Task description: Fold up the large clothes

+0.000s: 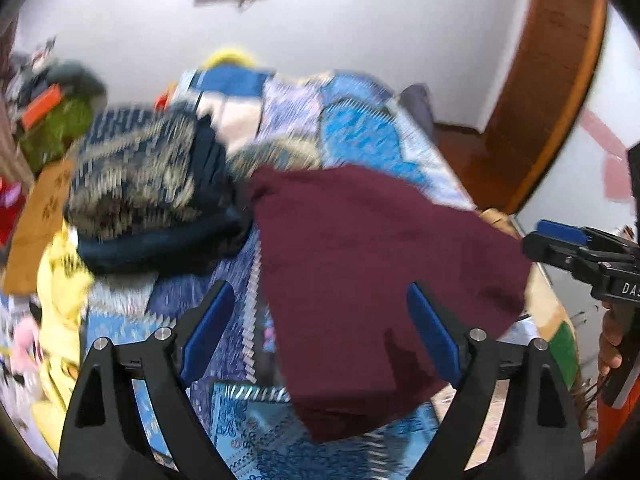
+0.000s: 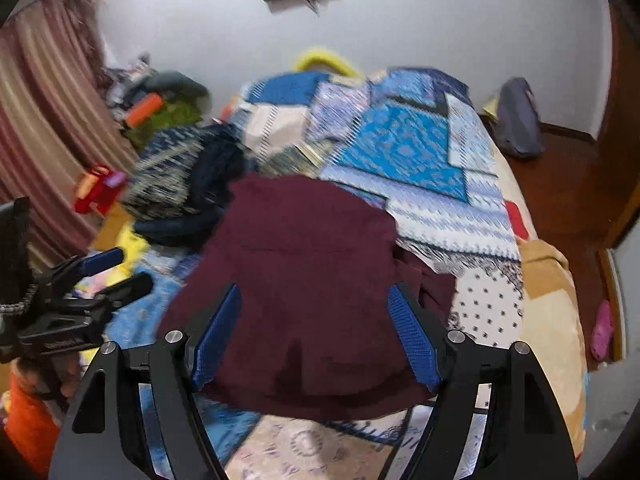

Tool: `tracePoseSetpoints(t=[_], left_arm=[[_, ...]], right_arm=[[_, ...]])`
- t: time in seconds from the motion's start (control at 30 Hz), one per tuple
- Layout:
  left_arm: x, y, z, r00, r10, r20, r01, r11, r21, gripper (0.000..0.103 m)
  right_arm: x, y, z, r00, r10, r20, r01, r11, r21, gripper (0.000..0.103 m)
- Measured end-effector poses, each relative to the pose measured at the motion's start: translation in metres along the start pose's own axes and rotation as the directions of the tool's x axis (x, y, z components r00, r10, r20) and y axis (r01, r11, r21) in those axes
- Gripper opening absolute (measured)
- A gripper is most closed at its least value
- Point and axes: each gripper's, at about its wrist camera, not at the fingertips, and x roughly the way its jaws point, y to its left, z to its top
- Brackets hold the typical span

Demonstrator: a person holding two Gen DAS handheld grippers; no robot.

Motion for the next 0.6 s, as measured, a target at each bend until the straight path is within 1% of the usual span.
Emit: tracePoseSetpoints(t=[0.07, 0.1, 0.13, 0.17, 0.2, 0.23, 0.27, 0.3, 0.37, 0.4, 0.43, 0.53, 0.6], left_arm=[[0.024, 0.007, -0.011, 0.998, -0.006, -0.065, 0.005, 1.0, -0.023, 0.088], [0.039, 0.009, -0.02, 0.994, -0.001, -0.11, -0.002, 1.0, -0.026, 0.088], [0.047, 0.008, -0.026, 0.991, 0.0, -0.137, -0.003, 1.0, -0.022, 0.088], [0.055, 0.007, -0.036, 0.987, -0.006, -0.159, 0.003, 1.0, -0.016, 0.088], [0.062, 0.006, -0.044, 0.984, -0.012, -0.177, 0.01, 1.0, -0.009, 0.089], [0.07, 0.003, -0.054, 0.981, -0.014, -0.196, 0.015, 1.0, 0.004, 0.089], [0.074, -0.001, -0.065, 0.978, -0.007, -0.206, 0.012, 1.0, 0.024, 0.092], [0.077, -0.004, -0.076, 0.978, 0.009, -0.208, 0.001, 0.999, 0.052, 0.094], [0.077, -0.008, -0.093, 0.984, 0.044, -0.174, -0.027, 0.995, 0.096, 0.098], [0.073, -0.007, -0.1, 0.988, 0.042, -0.149, -0.029, 0.996, 0.09, 0.098], [0.072, -0.006, -0.103, 0.989, 0.036, -0.145, -0.025, 0.997, 0.077, 0.098], [0.065, 0.005, -0.107, 0.987, -0.002, -0.158, 0.002, 1.0, 0.0, 0.098], [0.059, 0.013, -0.108, 0.986, -0.017, -0.165, 0.012, 0.999, -0.033, 0.098]], right_arm=[[0.023, -0.013, -0.008, 0.996, -0.063, -0.056, 0.064, 0.998, 0.013, 0.073], [0.029, -0.021, -0.014, 0.991, -0.103, -0.082, 0.105, 0.994, 0.022, 0.073], [0.037, -0.031, -0.021, 0.985, -0.129, -0.118, 0.134, 0.99, 0.034, 0.073], [0.043, -0.04, -0.028, 0.984, -0.103, -0.146, 0.112, 0.992, 0.051, 0.073], [0.05, -0.051, -0.038, 0.982, -0.056, -0.183, 0.072, 0.994, 0.083, 0.074], [0.055, -0.061, -0.047, 0.979, -0.022, -0.204, 0.046, 0.992, 0.114, 0.077], [0.057, -0.066, -0.054, 0.978, -0.008, -0.208, 0.036, 0.991, 0.128, 0.079], [0.057, -0.071, -0.062, 0.979, -0.002, -0.205, 0.029, 0.991, 0.129, 0.08], [0.056, -0.071, -0.073, 0.981, -0.025, -0.191, 0.045, 0.994, 0.098, 0.087], [0.054, -0.069, -0.076, 0.982, -0.04, -0.187, 0.056, 0.995, 0.084, 0.088], [0.052, -0.067, -0.079, 0.982, -0.048, -0.183, 0.062, 0.995, 0.072, 0.088], [0.043, -0.063, -0.083, 0.981, -0.054, -0.187, 0.065, 0.997, 0.052, 0.088], [0.039, -0.06, -0.084, 0.979, -0.072, -0.19, 0.078, 0.997, 0.028, 0.088]])
